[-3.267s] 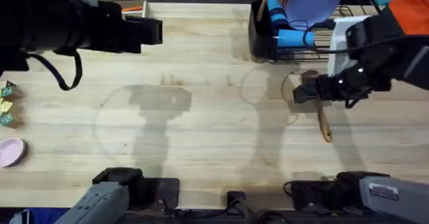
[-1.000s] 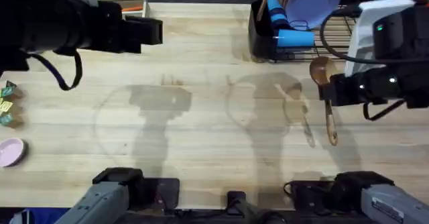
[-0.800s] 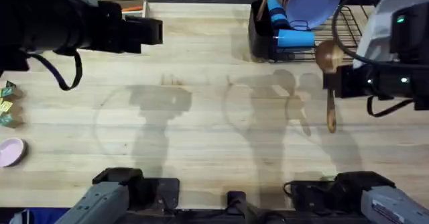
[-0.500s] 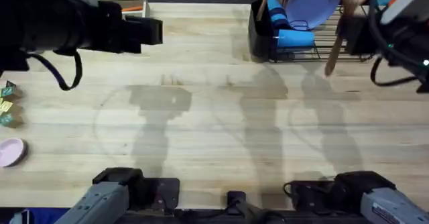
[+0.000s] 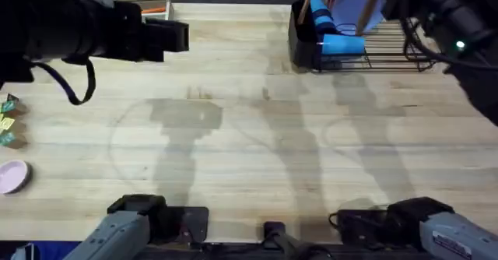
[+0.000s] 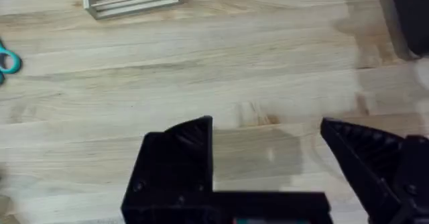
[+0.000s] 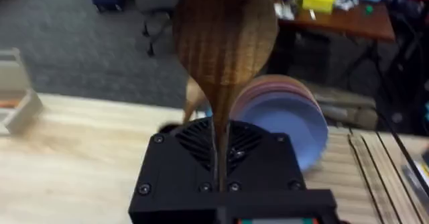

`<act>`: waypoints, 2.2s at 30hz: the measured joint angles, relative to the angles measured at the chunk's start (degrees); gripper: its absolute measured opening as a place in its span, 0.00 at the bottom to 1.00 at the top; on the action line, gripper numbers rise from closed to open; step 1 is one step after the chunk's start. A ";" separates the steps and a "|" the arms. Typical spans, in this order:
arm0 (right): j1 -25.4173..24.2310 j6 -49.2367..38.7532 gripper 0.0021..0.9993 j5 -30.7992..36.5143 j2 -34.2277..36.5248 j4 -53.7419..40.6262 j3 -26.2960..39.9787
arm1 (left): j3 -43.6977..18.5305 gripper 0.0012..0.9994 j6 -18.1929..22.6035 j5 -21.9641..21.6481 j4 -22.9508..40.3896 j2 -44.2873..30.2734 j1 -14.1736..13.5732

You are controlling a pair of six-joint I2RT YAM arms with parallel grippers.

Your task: Pick up the spoon on the table one by one and put them onto the rack

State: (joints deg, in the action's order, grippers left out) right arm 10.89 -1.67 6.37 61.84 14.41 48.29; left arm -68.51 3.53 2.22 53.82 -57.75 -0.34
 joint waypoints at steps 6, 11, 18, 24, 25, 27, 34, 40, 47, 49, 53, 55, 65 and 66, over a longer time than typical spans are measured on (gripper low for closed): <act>3.91 0.00 0.03 -0.04 4.46 8.45 0.00 | 0.00 0.99 0.00 0.00 -0.01 0.02 0.00; 6.22 0.51 0.03 -0.15 7.91 13.14 0.00 | 0.00 0.99 0.00 0.00 -0.02 0.01 0.00; 7.00 1.73 0.03 -0.17 11.71 16.14 0.00 | 0.00 0.99 0.00 0.00 0.01 0.02 0.00; 7.00 2.96 0.03 -0.17 14.71 17.83 0.00 | 0.00 0.99 0.00 0.00 -0.02 0.01 0.00; 7.00 3.28 0.03 -0.17 15.23 17.97 0.00 | 0.00 0.99 0.00 0.00 -0.02 -0.01 0.00; 7.00 3.75 0.03 -0.17 16.31 18.38 0.00 | 0.00 0.99 0.00 0.00 -0.01 -0.01 0.00; 7.22 4.50 0.03 -0.17 19.44 21.16 0.00 | 0.00 0.99 0.00 0.00 -0.31 0.02 0.00; 7.22 4.50 0.03 -0.17 20.84 21.12 0.00 | 0.00 0.99 0.00 0.00 -0.46 -0.01 0.00; 7.33 4.72 0.03 -0.17 23.73 19.27 0.00 | 0.00 0.99 0.00 0.00 -0.45 0.01 0.00; 7.44 4.72 0.03 -0.17 25.77 18.55 0.00 | 0.00 0.99 0.01 0.00 -0.45 -0.01 0.00; 7.48 4.74 0.03 -0.17 26.77 17.40 0.00 | 0.00 0.99 0.01 0.00 -0.45 0.02 0.00; 7.48 4.74 0.03 -0.17 26.78 15.43 0.00 | 0.00 0.99 0.00 0.00 -0.45 -0.01 0.00; 7.48 4.74 0.03 -0.15 26.78 10.56 0.00 | 0.00 0.99 0.02 0.00 -0.45 -0.01 0.00; 7.48 4.74 0.03 -0.15 26.77 10.56 0.00 | 0.00 0.99 0.00 0.00 -0.44 -0.01 0.00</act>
State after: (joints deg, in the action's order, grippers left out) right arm 18.37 3.07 6.22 88.61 24.97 48.29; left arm -68.51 3.53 2.22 53.37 -57.76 -0.34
